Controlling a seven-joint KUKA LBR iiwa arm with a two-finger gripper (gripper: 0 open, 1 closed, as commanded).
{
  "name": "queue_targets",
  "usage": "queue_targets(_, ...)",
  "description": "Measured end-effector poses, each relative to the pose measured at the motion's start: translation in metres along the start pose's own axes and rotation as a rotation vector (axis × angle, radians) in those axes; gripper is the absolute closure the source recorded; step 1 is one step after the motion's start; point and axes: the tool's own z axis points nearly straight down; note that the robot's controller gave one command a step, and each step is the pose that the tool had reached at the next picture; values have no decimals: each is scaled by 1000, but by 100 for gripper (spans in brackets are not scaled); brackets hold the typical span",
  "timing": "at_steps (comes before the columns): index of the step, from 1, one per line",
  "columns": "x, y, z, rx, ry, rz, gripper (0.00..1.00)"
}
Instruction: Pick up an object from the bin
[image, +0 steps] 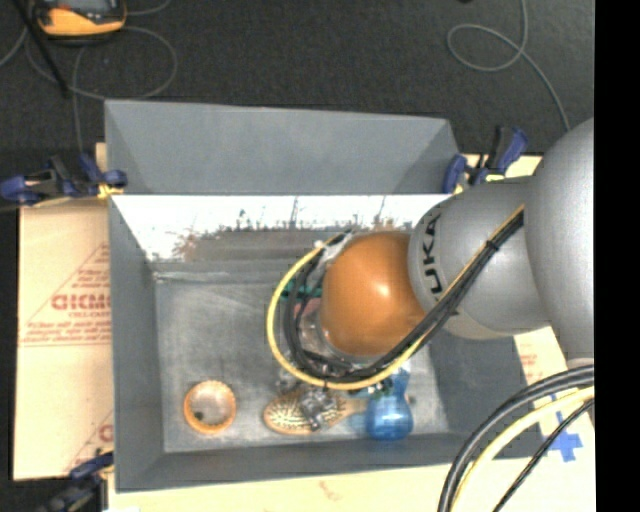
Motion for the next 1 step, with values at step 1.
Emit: queue_targets(1, -1, 5, -137, -2, 5, -48, 100)
